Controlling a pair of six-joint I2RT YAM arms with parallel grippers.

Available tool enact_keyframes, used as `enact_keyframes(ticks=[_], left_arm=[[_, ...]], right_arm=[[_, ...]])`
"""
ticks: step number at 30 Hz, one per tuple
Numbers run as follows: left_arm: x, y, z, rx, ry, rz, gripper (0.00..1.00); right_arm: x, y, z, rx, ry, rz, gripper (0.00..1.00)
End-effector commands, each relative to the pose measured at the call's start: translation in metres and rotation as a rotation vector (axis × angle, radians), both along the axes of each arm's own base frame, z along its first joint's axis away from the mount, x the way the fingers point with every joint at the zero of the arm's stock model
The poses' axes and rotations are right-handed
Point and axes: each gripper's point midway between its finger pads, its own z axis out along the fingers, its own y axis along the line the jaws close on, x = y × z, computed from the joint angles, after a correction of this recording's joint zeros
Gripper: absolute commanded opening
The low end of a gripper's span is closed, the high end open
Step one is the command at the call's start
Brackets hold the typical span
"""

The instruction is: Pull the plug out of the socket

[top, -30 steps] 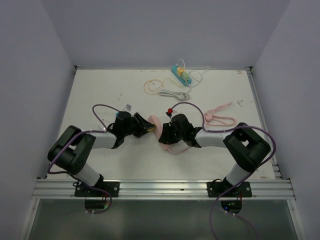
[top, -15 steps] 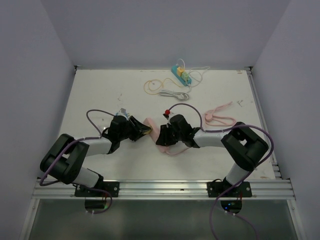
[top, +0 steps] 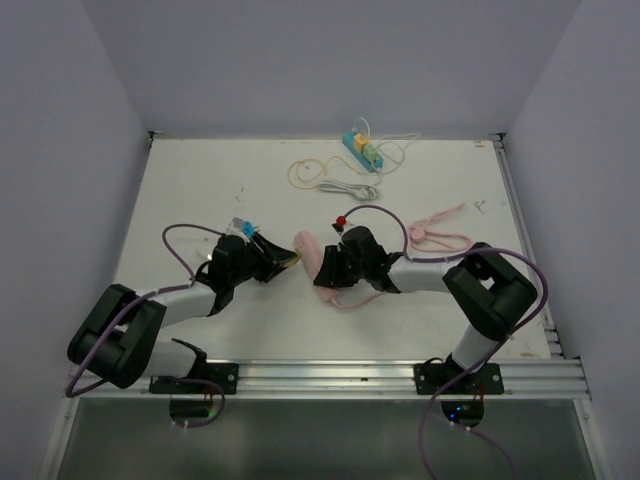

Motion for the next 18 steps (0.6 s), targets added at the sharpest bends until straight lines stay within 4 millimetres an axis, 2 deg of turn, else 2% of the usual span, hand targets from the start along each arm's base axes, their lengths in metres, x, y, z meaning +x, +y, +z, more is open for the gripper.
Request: enact_keyframes(ticks=[1, 7, 8, 9, 10, 11, 12, 13, 15, 16, 18], left_arm=[[0.019, 0.001, 0.047, -0.078, -0.15, 0.041, 0.0], [0.021, 0.006, 0.056, -0.078, -0.165, 0.049, 0.0], [0.023, 0.006, 0.063, -0.077, -0.181, 0.047, 0.0], [0.023, 0.012, 0.058, -0.038, -0.172, 0.048, 0.0], [0.029, 0.015, 0.069, -0.022, -0.201, 0.059, 0.0], [0.031, 0.02, 0.071, 0.007, -0.211, 0.066, 0.0], [0.034, 0.033, 0.06, 0.104, -0.198, 0.087, 0.0], [0.041, 0.039, 0.074, 0.143, -0.237, 0.105, 0.0], [0.044, 0.063, 0.066, 0.309, -0.238, 0.149, 0.0], [0.046, 0.071, 0.075, 0.346, -0.265, 0.173, 0.0], [0.045, 0.091, 0.07, 0.458, -0.264, 0.218, 0.0]], right_arm=[[-0.023, -0.112, -0.08, -0.435, 0.197, -0.257, 0.0], [-0.022, -0.114, -0.078, -0.433, 0.188, -0.268, 0.0], [-0.023, -0.115, -0.078, -0.435, 0.189, -0.27, 0.0], [-0.022, -0.116, -0.077, -0.43, 0.187, -0.275, 0.0], [-0.021, -0.117, -0.076, -0.432, 0.184, -0.278, 0.0], [-0.022, -0.117, -0.076, -0.429, 0.184, -0.28, 0.0], [-0.021, -0.118, -0.075, -0.428, 0.182, -0.285, 0.0], [-0.022, -0.118, -0.075, -0.424, 0.181, -0.287, 0.0], [-0.021, -0.119, -0.074, -0.419, 0.18, -0.287, 0.0], [-0.021, -0.118, -0.074, -0.415, 0.18, -0.287, 0.0], [-0.021, -0.117, -0.074, -0.411, 0.18, -0.283, 0.0]])
